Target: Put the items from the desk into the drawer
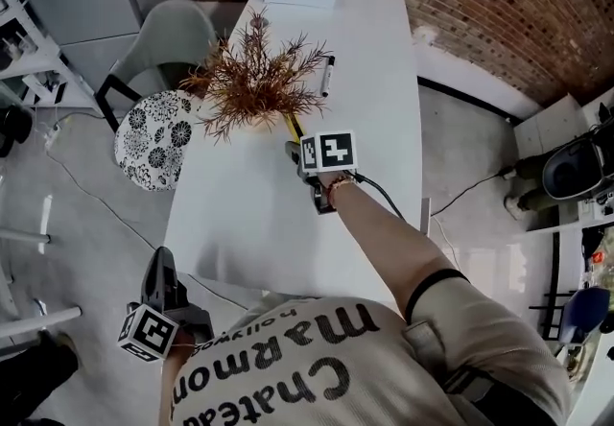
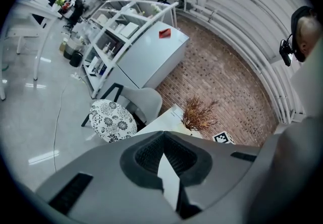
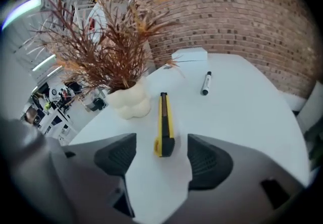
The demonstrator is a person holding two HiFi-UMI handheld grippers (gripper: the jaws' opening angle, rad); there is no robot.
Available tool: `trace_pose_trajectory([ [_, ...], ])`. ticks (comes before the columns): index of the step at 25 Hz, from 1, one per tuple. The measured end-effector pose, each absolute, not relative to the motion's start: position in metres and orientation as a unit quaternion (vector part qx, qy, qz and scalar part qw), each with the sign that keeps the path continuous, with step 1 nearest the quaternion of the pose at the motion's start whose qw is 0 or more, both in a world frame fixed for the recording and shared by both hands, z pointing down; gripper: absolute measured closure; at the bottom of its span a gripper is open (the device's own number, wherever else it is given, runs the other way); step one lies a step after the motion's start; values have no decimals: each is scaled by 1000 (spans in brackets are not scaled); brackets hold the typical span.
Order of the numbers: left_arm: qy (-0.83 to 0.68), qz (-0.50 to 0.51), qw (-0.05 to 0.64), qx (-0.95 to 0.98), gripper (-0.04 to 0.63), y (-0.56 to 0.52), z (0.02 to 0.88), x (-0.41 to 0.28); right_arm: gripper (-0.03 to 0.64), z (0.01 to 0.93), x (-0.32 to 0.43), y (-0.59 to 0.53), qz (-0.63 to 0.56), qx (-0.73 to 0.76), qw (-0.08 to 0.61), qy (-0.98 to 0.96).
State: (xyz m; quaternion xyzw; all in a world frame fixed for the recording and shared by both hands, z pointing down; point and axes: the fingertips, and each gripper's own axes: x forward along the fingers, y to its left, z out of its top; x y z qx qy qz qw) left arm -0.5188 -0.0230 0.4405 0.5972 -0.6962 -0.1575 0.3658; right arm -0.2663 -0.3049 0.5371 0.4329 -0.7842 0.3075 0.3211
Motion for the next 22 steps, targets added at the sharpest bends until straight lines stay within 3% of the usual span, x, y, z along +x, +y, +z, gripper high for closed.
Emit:
trace_pose_trajectory([
  [11, -711, -152, 363, 582, 594, -7, 448, -534, 326, 557, -279, -327, 269, 447, 361, -773],
  [13, -712, -149, 363, 582, 594, -6, 448, -535, 365, 558, -279, -327, 259, 451, 372, -769],
  [15, -712, -147, 364, 582, 594, -6, 447, -535, 457, 557, -282, -327, 256, 450, 377, -768],
  [22, -692, -139, 374, 601, 594, -14, 447, -517, 495, 551, -268, -310, 303, 451, 362, -758],
])
